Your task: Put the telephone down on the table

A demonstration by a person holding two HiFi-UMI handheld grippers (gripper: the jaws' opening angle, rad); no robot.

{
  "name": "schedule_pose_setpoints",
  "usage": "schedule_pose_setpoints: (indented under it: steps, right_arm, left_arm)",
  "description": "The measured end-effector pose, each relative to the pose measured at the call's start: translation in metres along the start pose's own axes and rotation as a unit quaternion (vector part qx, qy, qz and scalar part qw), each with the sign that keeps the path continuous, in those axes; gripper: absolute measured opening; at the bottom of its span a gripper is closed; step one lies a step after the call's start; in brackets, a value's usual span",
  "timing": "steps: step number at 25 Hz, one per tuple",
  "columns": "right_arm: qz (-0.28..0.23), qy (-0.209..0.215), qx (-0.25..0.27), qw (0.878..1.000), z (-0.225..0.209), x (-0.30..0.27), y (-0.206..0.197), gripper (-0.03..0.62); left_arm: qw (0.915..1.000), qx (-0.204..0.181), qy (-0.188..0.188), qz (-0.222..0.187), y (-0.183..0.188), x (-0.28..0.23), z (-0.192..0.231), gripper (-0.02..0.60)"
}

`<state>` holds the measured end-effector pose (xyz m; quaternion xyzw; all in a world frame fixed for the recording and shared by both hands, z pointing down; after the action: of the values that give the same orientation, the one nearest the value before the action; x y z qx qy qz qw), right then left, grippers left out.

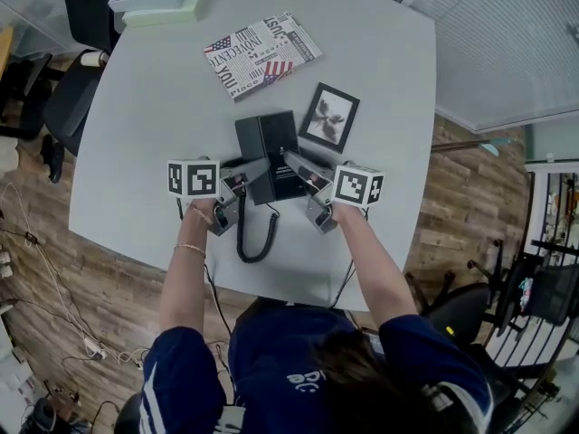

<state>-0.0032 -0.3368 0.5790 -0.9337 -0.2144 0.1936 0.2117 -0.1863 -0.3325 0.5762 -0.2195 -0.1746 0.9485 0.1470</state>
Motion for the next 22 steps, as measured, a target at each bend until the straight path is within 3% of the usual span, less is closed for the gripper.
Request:
schedule_pose_setpoints:
  steps: [10, 16, 22]
  right_arm:
    - [-0.001, -0.015, 0.007, 1.000, 0.003, -0.001, 0.000, 0.186]
    - [-0.001, -0.030, 0.011, 0.999, 0.001, 0.001, -0.001, 0.192]
    - [0.004, -0.024, 0.042, 0.999, 0.014, -0.001, -0.005, 0.285]
  left_arm:
    - [0.9998, -0.013, 0.012, 0.007, 0.000, -0.003, 0.000, 0.173]
    - [0.9994, -0.025, 0.019, -0.013, -0.003, -0.004, -0.001, 0.176]
    - [0.9931, -0.066, 0.085, -0.046, -0.007, -0.001, -0.006, 0.201]
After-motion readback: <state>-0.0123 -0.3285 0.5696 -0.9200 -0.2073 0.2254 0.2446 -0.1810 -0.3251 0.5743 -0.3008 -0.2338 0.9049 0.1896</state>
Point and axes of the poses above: the fingertips, and each gripper's own axes: x backward along the fingers, z to its left, y out of its top, the point moved 7 cm from there along x, backward along the fingers, and after that the axes turned 3 degrees about y, right-handed, at the moved point
